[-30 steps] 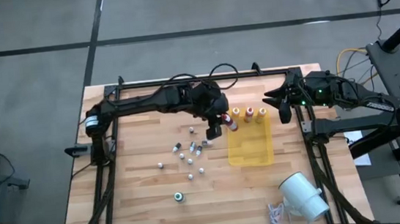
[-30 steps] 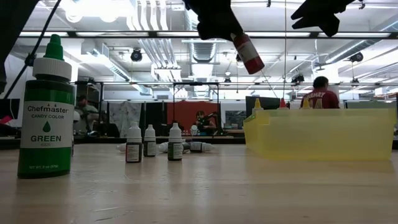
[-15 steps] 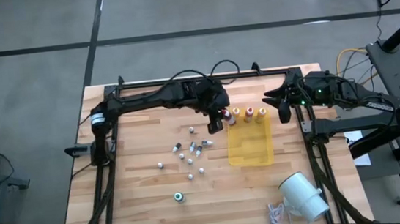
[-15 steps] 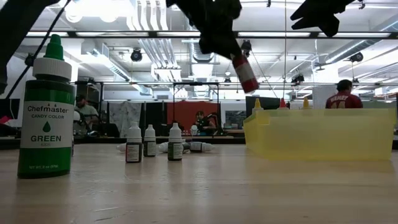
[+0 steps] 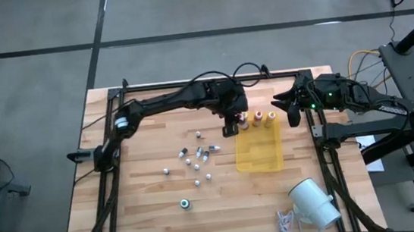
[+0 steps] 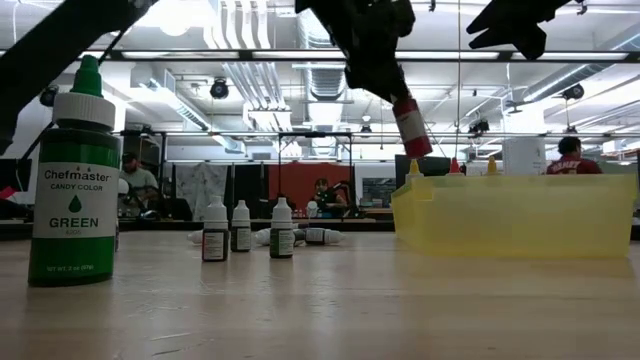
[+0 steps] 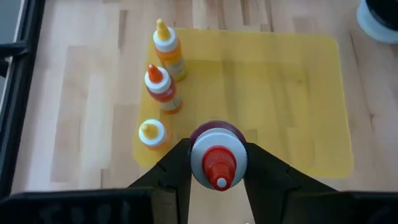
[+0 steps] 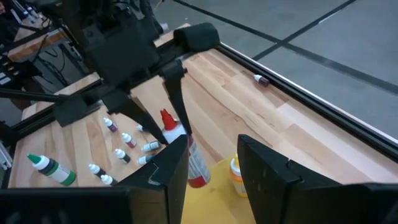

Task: Pick & Place food coloring
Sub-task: Put the big red food coloring bottle into the yellow bin

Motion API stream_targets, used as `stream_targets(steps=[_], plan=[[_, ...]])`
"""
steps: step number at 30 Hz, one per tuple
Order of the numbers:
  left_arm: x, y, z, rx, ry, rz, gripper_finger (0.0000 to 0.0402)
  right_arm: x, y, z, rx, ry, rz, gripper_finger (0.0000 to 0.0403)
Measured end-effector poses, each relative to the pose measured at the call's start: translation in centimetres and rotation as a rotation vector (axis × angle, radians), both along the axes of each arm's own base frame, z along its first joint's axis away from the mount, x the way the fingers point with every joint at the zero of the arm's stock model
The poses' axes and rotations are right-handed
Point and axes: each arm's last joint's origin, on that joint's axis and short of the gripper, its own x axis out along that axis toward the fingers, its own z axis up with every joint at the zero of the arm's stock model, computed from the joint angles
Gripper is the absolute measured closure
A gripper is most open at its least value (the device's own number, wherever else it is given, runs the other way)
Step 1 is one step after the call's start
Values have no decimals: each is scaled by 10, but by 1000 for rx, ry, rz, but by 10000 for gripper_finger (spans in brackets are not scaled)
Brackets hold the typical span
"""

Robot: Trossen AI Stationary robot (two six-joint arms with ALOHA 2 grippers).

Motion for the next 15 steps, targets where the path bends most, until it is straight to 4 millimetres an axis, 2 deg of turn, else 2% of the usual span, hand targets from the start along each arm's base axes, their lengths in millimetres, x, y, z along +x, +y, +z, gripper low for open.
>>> stream_targets(steps=[5, 15], plan=[[13, 3, -11, 49, 27, 10, 307, 0, 0, 0, -2, 0, -5, 275], [15, 0, -36, 81, 102, -14, 307, 0, 0, 0, -6, 3, -5, 275]])
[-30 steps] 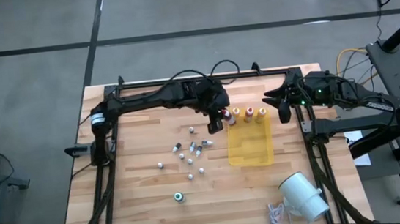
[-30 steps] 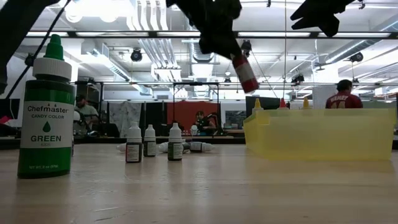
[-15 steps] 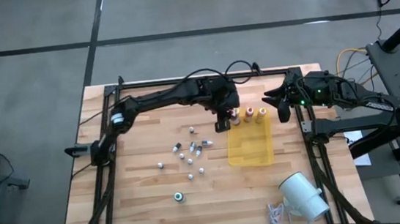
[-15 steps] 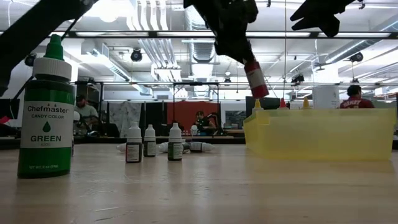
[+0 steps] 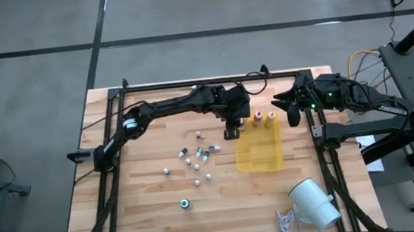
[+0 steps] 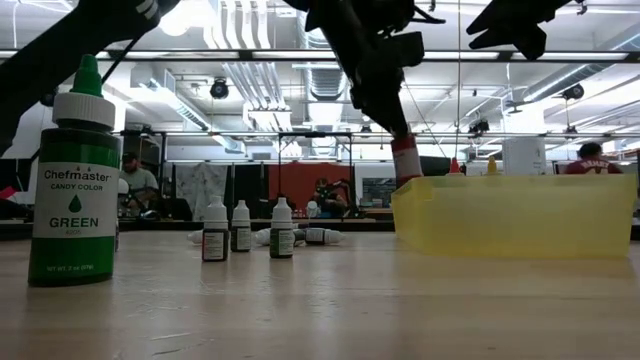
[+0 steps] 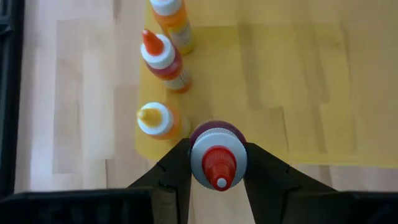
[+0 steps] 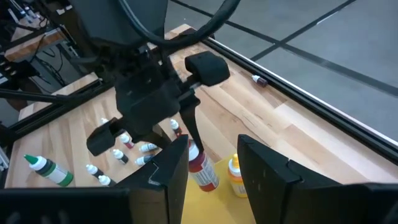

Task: Pick & Place food coloring
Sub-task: Put the big red food coloring bottle into the yellow bin

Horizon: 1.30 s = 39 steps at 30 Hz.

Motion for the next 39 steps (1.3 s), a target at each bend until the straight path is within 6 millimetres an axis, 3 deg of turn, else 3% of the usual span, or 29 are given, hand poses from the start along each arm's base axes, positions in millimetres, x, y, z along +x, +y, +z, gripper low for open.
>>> stream_targets(steps=[7, 20, 39], plan=[[3, 0, -15, 30, 13, -6, 307, 0, 0, 0, -2, 1, 1, 275], [6, -1, -13, 58, -24, -51, 302, 0, 0, 0, -2, 0, 1, 275], [9, -1, -41, 38, -12, -63, 302, 0, 0, -1, -1, 5, 2, 275]])
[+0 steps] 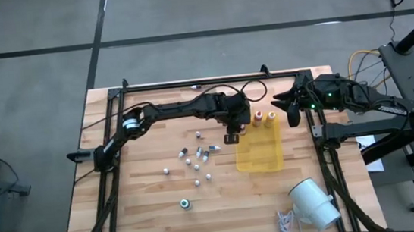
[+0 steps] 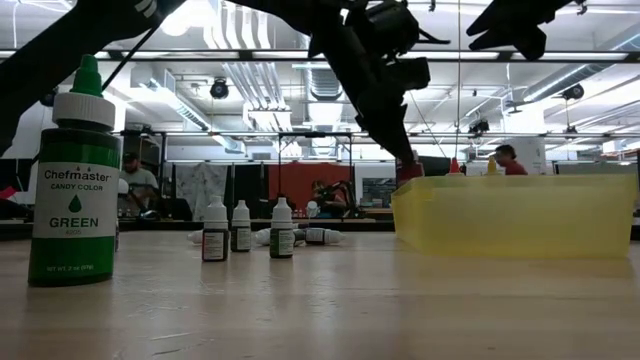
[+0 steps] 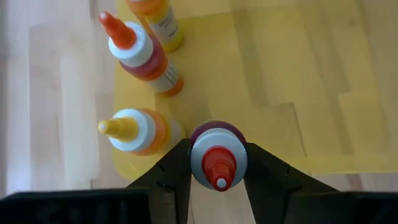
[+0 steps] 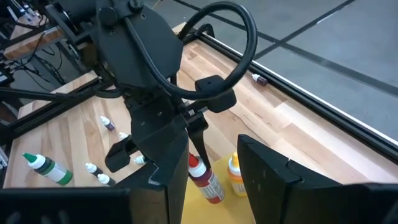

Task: Pick & Place food coloring
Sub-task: Put the big red food coloring bottle into the yellow bin

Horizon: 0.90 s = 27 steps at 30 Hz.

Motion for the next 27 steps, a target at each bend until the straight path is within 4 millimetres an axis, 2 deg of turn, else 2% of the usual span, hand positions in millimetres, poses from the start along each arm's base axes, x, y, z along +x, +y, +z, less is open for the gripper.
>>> stream_targets(steps=[16, 27], plan=[[0, 1, -1, 3, 3, 1, 302, 1, 0, -4, 4, 13, 1, 275], [-1, 3, -3, 10, 7, 13, 284, 1, 0, -4, 4, 13, 1, 275]])
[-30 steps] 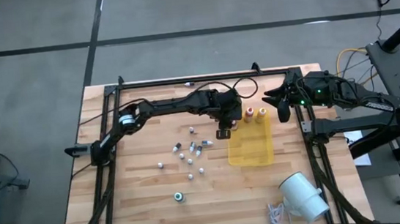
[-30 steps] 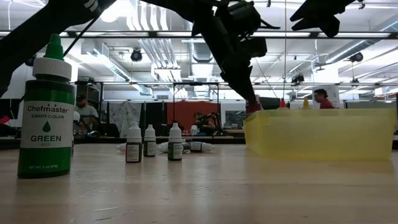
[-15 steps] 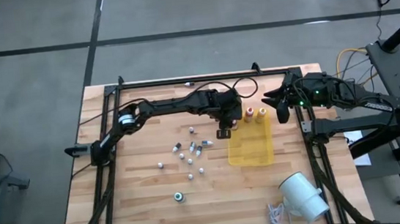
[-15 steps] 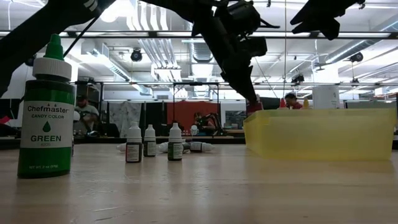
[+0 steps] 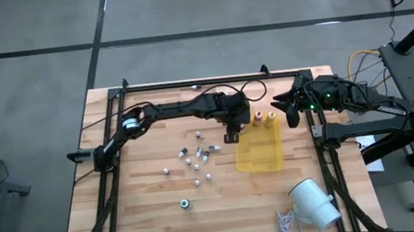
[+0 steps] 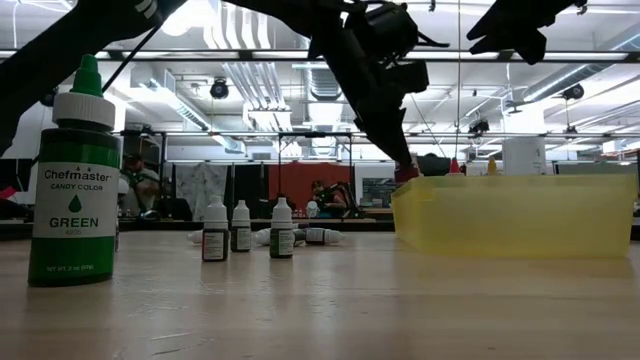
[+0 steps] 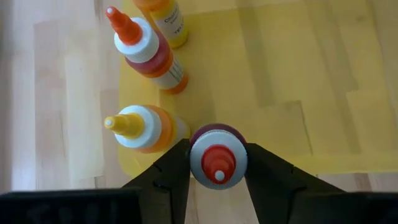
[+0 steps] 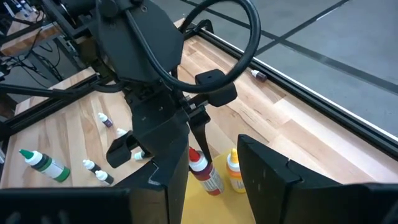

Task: Pick & Place food coloring
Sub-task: Put the big red food coloring bottle into the yellow bin, then put the big green food coloring bottle into the yellow bin

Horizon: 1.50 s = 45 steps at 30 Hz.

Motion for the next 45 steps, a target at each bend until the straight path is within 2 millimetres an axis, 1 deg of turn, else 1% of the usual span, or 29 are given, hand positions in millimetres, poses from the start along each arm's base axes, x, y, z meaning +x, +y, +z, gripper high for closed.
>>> stream_targets(steps=[10, 25, 31, 36, 41, 45], plan=[[-2, 0, -11, -8, 31, 6, 282, 0, 0, 0, 0, 0, 0, 275], [-2, 0, -11, -11, 26, 12, 282, 0, 0, 0, 0, 0, 0, 275], [-4, 1, -8, -32, 38, 69, 289, 0, 0, 0, -1, 1, 0, 275], [-7, 0, 7, -82, 19, 115, 335, 0, 0, 0, -3, 3, 1, 275], [-17, -2, 35, -117, -48, 157, 391, 1, 0, -3, -1, 11, 0, 275], [-29, -4, 56, -139, -93, 188, 400, 1, 0, -5, 1, 18, 1, 275]])
